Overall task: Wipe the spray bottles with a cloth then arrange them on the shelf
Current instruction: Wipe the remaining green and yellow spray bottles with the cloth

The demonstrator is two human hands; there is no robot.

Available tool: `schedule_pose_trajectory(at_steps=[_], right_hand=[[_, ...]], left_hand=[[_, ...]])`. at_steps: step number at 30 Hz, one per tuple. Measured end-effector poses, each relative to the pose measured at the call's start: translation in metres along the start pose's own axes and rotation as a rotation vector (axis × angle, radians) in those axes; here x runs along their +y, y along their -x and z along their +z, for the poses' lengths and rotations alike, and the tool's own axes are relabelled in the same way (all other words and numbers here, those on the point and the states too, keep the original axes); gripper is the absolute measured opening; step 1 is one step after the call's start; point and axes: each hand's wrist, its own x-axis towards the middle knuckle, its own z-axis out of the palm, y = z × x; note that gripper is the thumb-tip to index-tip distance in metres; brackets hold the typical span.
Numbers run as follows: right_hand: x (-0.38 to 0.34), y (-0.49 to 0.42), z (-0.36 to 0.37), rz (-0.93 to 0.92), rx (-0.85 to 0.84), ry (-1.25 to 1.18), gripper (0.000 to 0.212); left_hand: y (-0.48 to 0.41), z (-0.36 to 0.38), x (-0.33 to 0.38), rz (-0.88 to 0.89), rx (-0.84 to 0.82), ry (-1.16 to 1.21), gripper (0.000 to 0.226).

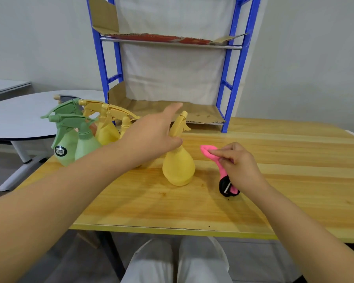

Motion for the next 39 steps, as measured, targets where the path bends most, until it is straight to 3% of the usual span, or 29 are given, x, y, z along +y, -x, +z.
schedule_pose_trajectory(at_steps=[6, 9, 11, 14, 16, 18, 21, 25, 29, 34, 39], right_hand=[[0.002, 0.01, -0.003, 0.022, -0.024, -0.016, 0.034], [0.002, 0.01, -0.002, 0.016, -0.009, -0.037, 0.034], [0.001, 0.01, -0.001, 0.004, -0.004, -0.052, 0.035], [0.001, 0.01, 0.001, 0.0, -0.016, -0.056, 0.035], [0.003, 0.01, 0.002, -0.008, -0.013, -0.056, 0.036], [0.005, 0.011, 0.0, -0.005, 0.006, -0.071, 0.038], [0.008, 0.013, -0.004, 0.002, 0.068, -0.093, 0.037], [0.01, 0.019, -0.007, -0.012, 0.267, -0.22, 0.036], [0.001, 0.026, 0.001, -0.198, 0.409, -0.289, 0.036], [-0.005, 0.015, 0.02, -0.474, 0.365, -0.068, 0.036], [0.004, 0.006, 0.03, -0.568, 0.234, 0.193, 0.04]], left_hand=[[-0.019, -0.009, -0.001, 0.066, -0.179, 0.006, 0.058], [-0.027, -0.008, -0.003, 0.089, -0.143, 0.032, 0.049], [-0.033, -0.009, -0.003, 0.15, -0.033, -0.109, 0.053], [-0.042, -0.009, -0.002, 0.419, 0.037, -0.431, 0.078], [-0.047, -0.011, -0.001, 0.61, 0.014, -0.533, 0.066], [-0.051, -0.013, 0.0, 0.687, 0.014, -0.506, 0.042], [-0.055, -0.014, 0.002, 0.649, -0.016, -0.449, 0.029], [-0.055, -0.008, 0.002, 0.431, -0.149, -0.293, 0.024], [-0.053, 0.0, 0.004, 0.34, -0.181, -0.117, 0.018], [-0.058, 0.003, 0.014, 0.316, -0.204, -0.085, 0.02], [-0.06, 0.002, 0.019, 0.292, -0.22, -0.114, 0.02]])
